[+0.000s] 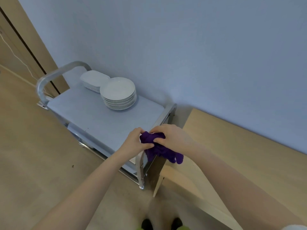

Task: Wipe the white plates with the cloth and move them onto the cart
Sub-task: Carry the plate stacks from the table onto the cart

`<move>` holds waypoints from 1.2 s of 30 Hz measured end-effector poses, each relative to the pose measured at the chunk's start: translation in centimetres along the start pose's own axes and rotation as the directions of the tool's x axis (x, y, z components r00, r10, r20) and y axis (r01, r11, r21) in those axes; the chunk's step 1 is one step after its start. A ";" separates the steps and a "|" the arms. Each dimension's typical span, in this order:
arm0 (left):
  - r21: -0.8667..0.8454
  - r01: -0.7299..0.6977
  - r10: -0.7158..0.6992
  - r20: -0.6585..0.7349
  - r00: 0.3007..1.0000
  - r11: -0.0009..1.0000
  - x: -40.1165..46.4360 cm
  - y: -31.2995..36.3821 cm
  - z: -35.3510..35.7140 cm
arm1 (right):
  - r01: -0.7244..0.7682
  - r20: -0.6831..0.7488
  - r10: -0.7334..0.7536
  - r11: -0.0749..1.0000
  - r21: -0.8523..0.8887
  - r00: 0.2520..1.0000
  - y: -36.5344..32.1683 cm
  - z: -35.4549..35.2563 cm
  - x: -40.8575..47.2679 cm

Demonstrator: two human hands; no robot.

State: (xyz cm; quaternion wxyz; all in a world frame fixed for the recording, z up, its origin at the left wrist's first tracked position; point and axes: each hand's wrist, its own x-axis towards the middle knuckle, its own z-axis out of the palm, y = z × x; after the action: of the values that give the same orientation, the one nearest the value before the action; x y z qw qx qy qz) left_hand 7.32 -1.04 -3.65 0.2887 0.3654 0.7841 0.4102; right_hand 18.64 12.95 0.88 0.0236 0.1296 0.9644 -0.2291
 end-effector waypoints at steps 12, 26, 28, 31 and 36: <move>-0.079 0.055 -0.064 -0.121 0.991 0.995 1.5 0.1 -1.8 | -0.059 0.254 0.039 0.996 0.071 0.966 2.5 -0.6 3.0; 0.527 0.261 -0.113 -0.296 0.948 0.809 8.7 0.0 -1.0 | -0.228 -0.083 0.252 0.948 0.223 0.964 5.2 3.7 7.8; 0.536 0.275 -0.115 -0.312 0.943 0.798 9.0 0.1 -0.3 | -0.210 -0.114 0.229 0.965 0.156 0.967 5.5 4.3 8.0; 0.540 0.205 -0.084 -0.240 0.967 0.816 9.0 0.3 1.2 | -0.203 -0.141 0.217 0.973 0.106 0.966 5.6 5.4 8.3; 0.523 0.197 -0.148 -0.133 0.980 0.829 8.2 -0.3 3.1 | -0.232 -0.197 0.227 0.973 -0.002 0.954 4.9 6.0 9.1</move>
State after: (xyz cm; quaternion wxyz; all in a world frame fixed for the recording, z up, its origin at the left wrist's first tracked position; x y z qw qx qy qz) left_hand 4.90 6.81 -6.68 0.1773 0.3408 0.9087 0.1636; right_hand 11.04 16.71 -7.54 -0.0433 0.2625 0.9432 -0.1989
